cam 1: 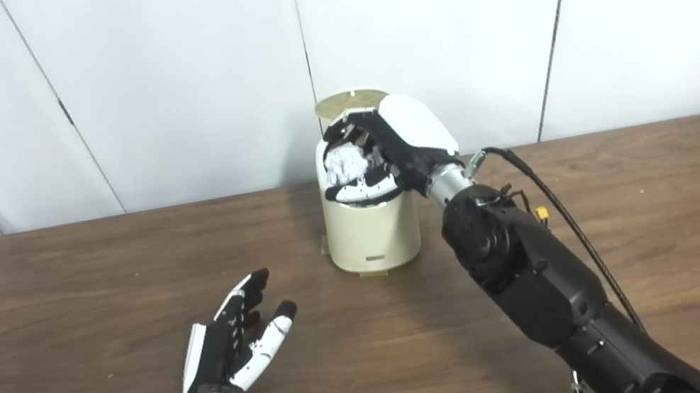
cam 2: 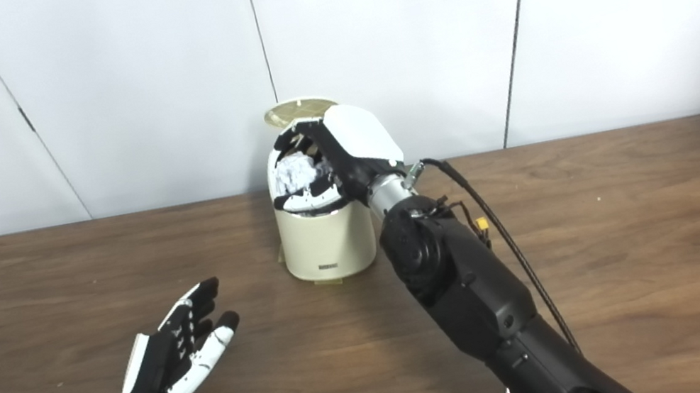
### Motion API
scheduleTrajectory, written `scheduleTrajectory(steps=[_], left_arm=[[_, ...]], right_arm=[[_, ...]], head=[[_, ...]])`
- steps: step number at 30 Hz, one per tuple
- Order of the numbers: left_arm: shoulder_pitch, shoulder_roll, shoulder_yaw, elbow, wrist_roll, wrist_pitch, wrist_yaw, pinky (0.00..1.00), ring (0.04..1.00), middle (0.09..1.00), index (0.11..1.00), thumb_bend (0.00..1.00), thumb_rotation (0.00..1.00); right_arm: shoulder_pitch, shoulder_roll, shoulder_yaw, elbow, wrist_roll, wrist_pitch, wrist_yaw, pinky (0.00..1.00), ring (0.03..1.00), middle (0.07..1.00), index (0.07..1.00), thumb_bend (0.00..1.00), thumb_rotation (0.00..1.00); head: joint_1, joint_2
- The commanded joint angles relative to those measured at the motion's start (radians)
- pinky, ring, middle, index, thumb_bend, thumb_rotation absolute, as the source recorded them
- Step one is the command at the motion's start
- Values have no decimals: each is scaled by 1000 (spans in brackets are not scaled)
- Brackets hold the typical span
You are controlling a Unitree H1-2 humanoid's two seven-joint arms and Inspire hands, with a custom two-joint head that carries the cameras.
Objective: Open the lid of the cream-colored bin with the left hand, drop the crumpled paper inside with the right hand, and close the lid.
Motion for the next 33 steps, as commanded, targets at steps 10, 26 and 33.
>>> scheduleTrajectory(steps=[10,26,33], left_arm=[[-18,9,2,-46,7,-24,-1,911,924,914,892,628,493],[-15,19,2,-43,-12,-32,-8,927,935,917,891,607,455],[-11,27,-3,-45,-15,-30,-9,929,936,921,900,603,460]], right_arm=[[-23,-30,-2,-29,-12,22,10,514,633,707,704,949,258],[-20,-28,-7,-27,-28,4,-43,692,748,725,677,879,232],[-16,-33,0,-40,-38,-3,-50,728,780,730,680,869,232]], head=[[-7,0],[-10,1],[-13,1]])
